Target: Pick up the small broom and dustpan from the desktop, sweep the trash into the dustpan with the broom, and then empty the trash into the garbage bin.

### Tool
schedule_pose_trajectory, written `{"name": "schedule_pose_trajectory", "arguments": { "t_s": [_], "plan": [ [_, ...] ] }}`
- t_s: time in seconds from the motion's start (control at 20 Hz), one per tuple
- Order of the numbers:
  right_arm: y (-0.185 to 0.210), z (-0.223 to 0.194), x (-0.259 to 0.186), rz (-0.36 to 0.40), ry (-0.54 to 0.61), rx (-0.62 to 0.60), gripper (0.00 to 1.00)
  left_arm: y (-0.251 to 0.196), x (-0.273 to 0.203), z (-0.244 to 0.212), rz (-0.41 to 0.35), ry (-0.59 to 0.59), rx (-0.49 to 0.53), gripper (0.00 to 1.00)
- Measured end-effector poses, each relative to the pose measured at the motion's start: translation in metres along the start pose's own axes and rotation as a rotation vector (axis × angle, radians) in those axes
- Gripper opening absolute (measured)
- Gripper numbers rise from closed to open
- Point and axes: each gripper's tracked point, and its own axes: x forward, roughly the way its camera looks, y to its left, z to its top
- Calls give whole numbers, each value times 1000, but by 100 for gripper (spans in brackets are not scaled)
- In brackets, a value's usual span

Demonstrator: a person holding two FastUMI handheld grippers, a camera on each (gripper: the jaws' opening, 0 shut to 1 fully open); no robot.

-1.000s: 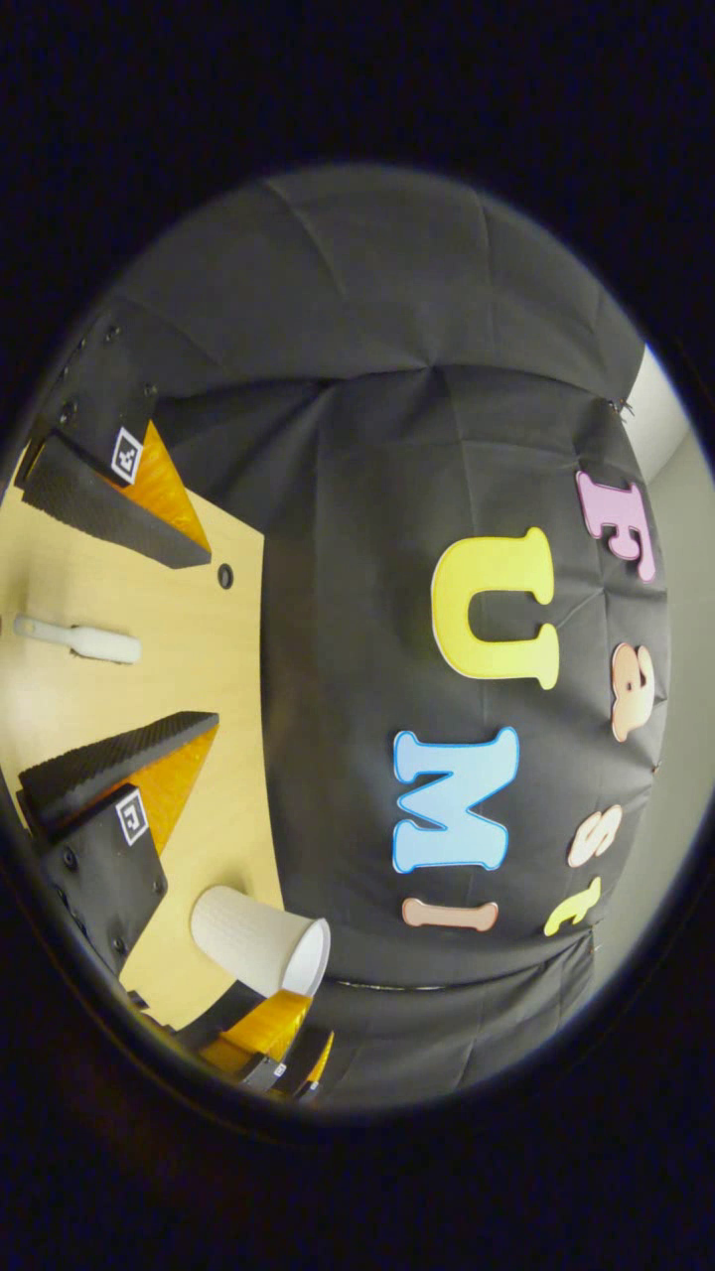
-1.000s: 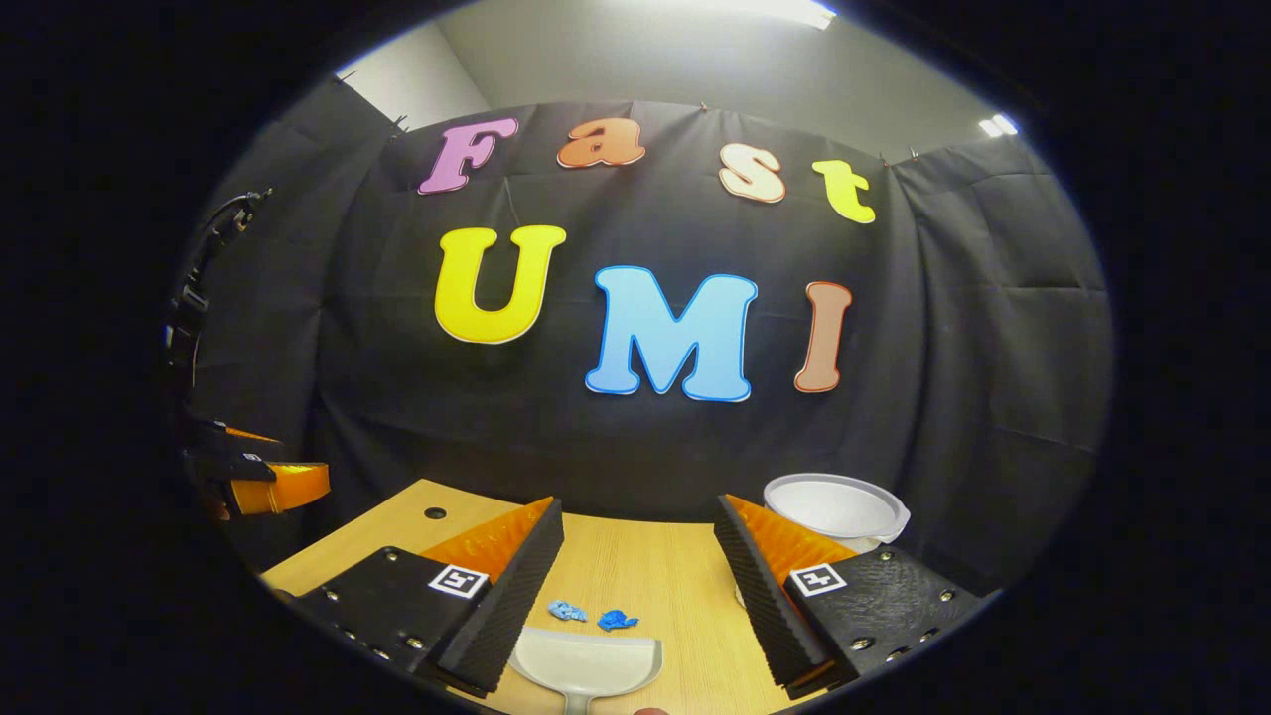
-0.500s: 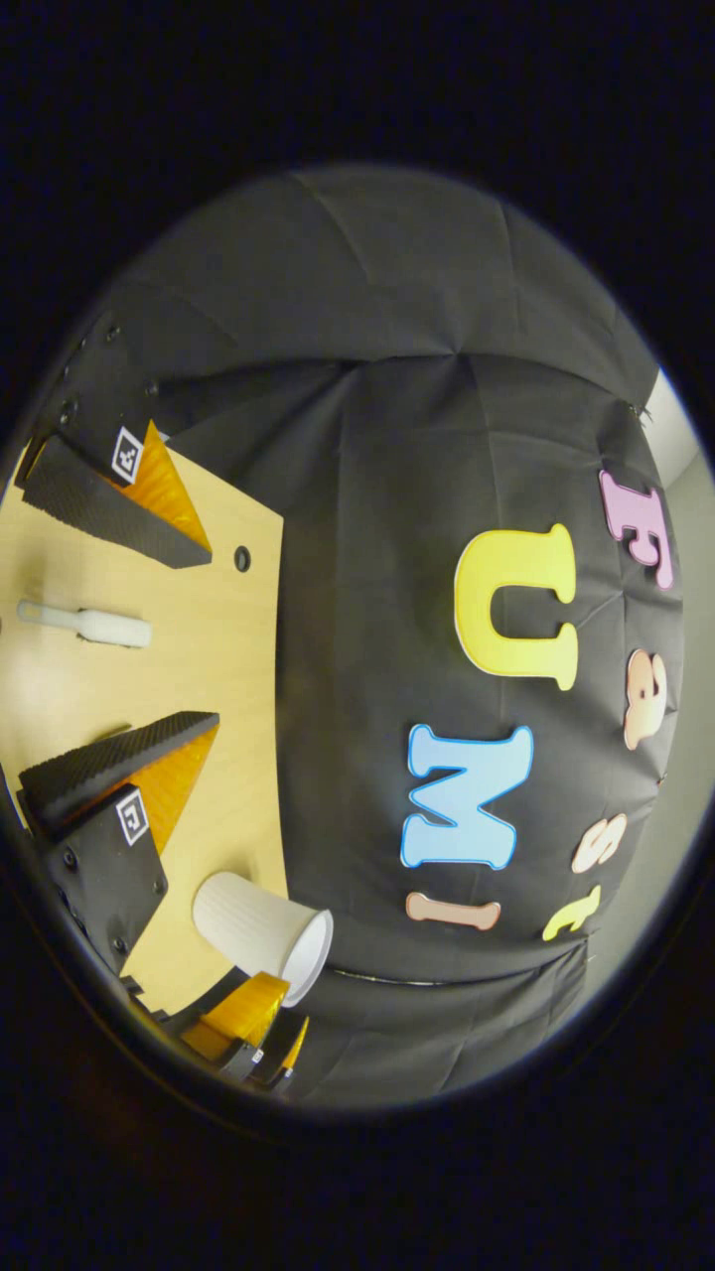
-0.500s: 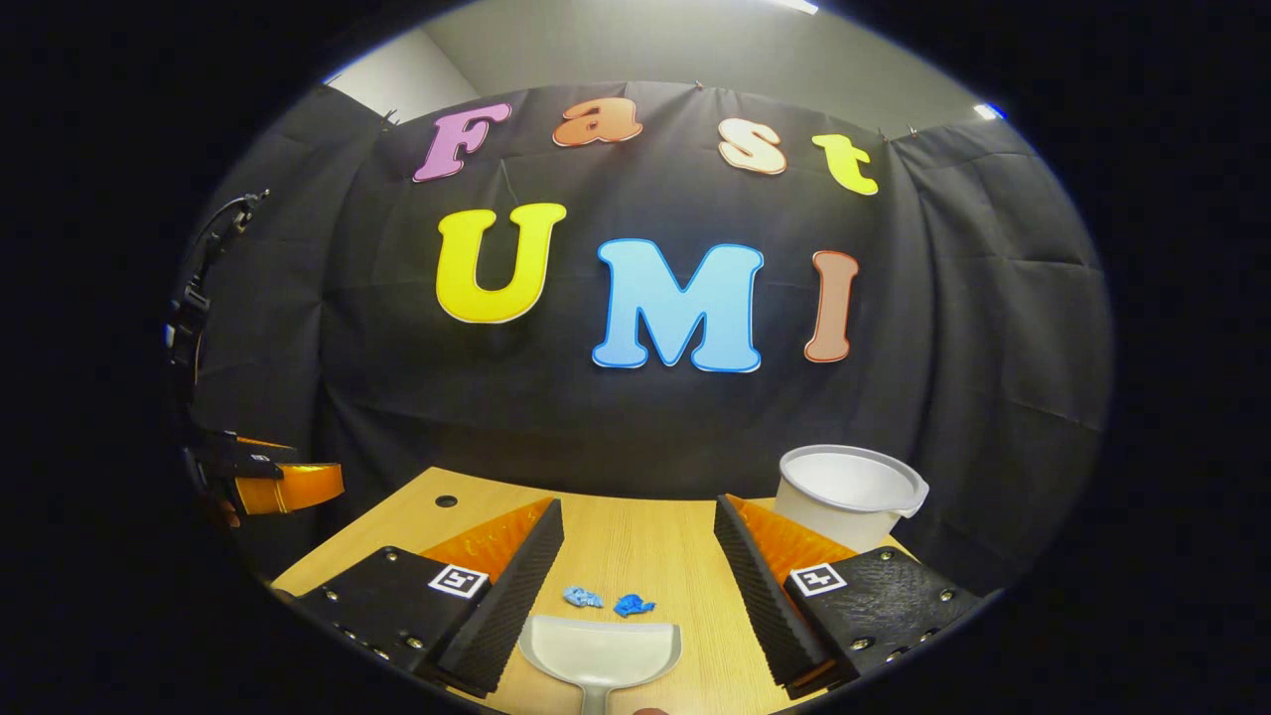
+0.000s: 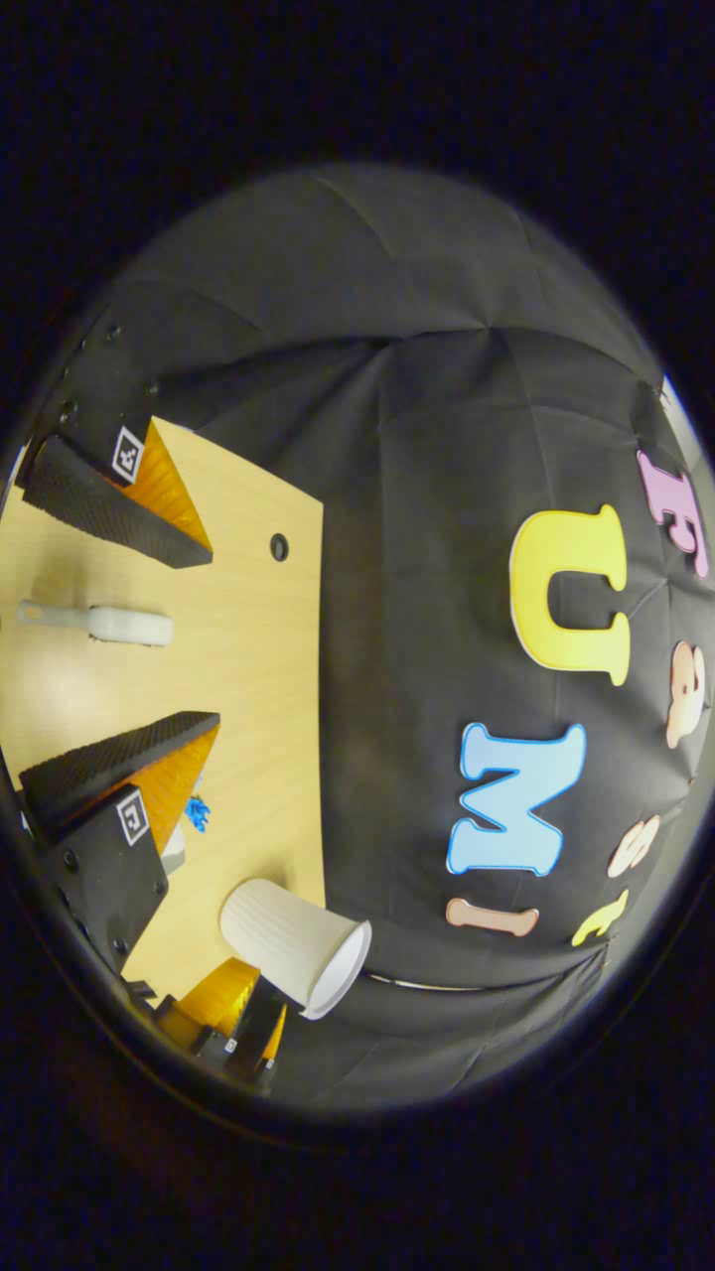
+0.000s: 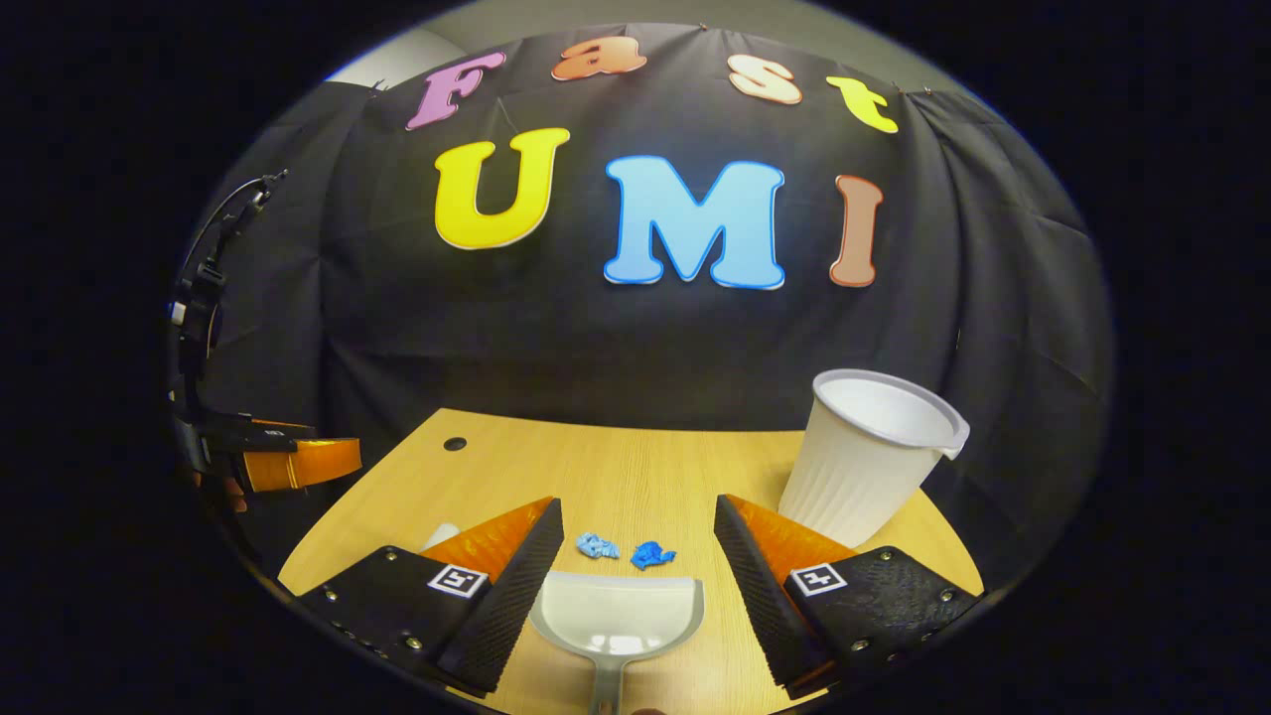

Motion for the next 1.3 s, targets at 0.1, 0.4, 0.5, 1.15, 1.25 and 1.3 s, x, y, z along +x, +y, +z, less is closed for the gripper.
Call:
{"name": "schedule_pose_trajectory", "arguments": {
  "t_s": [0.1,0.4,0.5,1.15,1.25,1.3],
  "plan": [
    [-1,-16,6,0,56,24,95,3,17,-17,-5,56,-8,96],
    [-7,-54,21,-8,175,62,95,4,72,-74,-18,223,8,96],
    [-12,-67,22,-11,213,68,95,3,86,-96,-28,281,2,96],
    [-2,-144,15,19,484,142,96,30,135,-203,-14,583,17,96],
    [0,-151,14,20,508,150,95,33,137,-213,-5,610,20,96],
    [0,-154,13,21,520,148,95,34,138,-218,1,621,20,96]
  ]
}}
